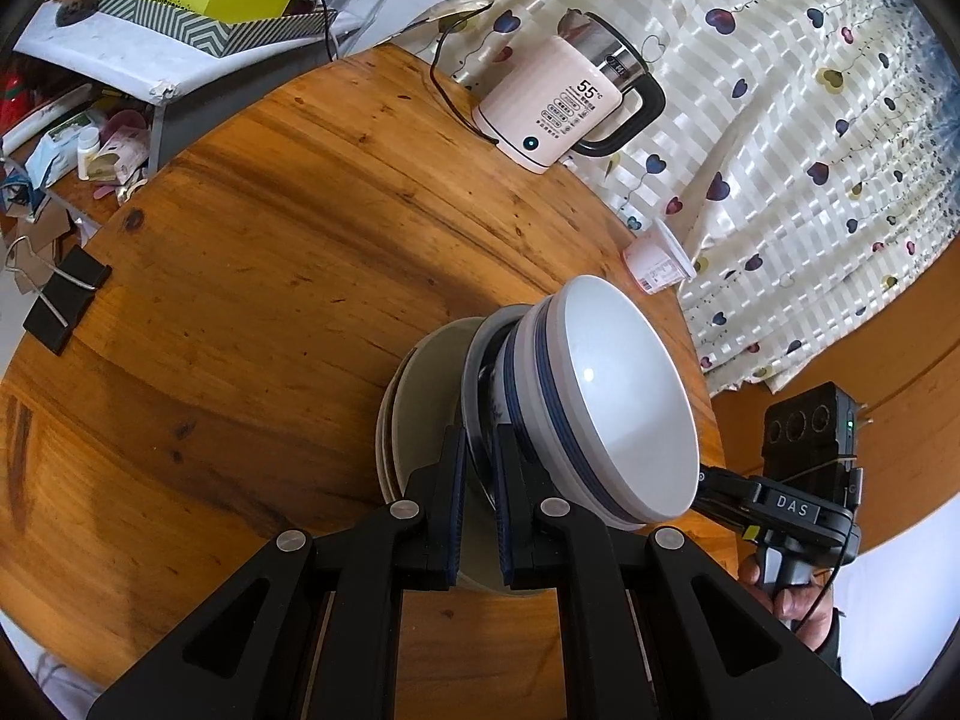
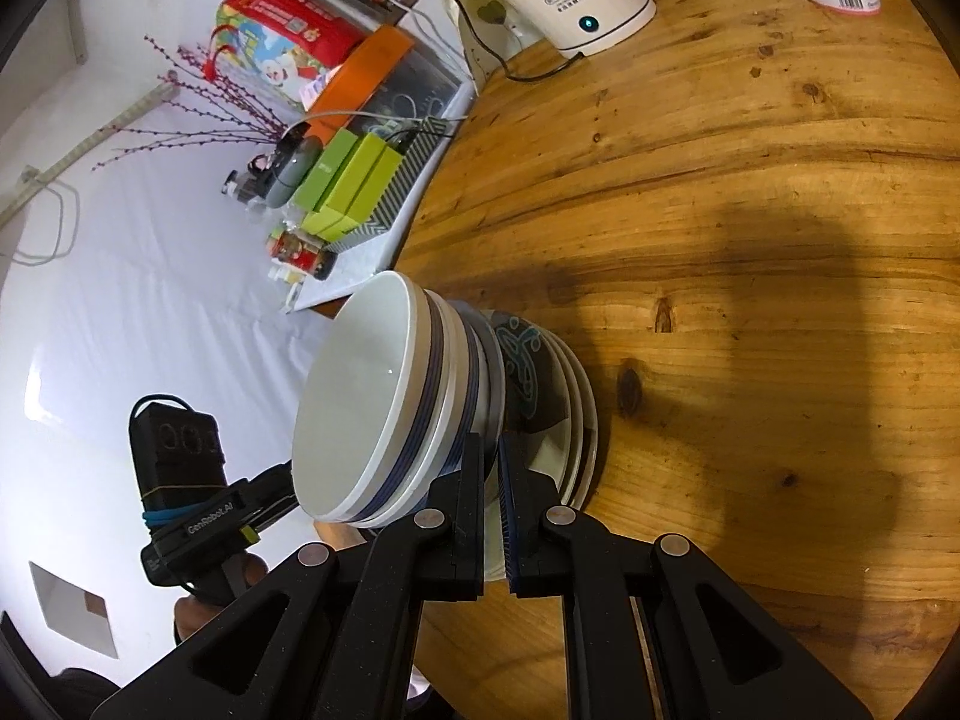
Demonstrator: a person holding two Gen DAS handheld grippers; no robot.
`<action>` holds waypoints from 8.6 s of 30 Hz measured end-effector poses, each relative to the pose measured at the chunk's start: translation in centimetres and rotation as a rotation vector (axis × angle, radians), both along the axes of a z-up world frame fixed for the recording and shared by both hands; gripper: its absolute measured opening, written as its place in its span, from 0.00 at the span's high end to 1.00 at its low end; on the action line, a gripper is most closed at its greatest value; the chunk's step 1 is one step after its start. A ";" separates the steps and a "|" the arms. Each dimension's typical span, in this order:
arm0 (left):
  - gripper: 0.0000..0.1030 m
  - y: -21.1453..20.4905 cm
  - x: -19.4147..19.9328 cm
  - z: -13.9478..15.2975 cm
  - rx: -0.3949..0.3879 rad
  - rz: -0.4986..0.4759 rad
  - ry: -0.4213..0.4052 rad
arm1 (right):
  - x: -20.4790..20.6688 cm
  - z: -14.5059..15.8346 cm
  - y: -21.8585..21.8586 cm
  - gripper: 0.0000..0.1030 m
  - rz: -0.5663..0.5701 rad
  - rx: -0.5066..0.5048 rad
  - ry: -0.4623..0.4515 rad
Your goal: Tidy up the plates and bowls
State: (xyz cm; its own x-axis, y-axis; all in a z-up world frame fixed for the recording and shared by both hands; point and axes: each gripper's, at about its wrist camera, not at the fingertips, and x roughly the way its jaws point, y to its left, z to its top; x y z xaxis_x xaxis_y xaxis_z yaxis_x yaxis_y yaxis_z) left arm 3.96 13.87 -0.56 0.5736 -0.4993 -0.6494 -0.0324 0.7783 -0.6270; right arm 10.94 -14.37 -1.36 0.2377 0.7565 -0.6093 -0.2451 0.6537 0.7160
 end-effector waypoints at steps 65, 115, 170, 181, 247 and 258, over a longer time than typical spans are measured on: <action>0.89 -7.2 -5.4 2.9 0.411 0.026 -0.085 | -8.8 4.4 1.6 0.47 0.047 -0.397 -0.330; 0.89 -8.5 -4.8 0.8 0.546 0.047 -0.017 | -9.1 2.8 5.0 0.40 0.122 -0.519 -0.382; 0.89 -9.1 -4.8 0.7 0.573 0.033 -0.001 | -9.2 3.0 5.2 0.38 0.125 -0.519 -0.381; 0.89 -9.4 -4.8 0.5 0.575 0.024 0.006 | -9.2 3.0 5.2 0.37 0.125 -0.519 -0.381; 0.89 -9.4 -4.6 0.4 0.586 0.016 0.018 | -9.4 3.0 5.5 0.36 0.126 -0.517 -0.380; 0.89 -9.5 -4.6 0.4 0.583 0.013 0.016 | -9.6 2.9 5.6 0.36 0.125 -0.514 -0.380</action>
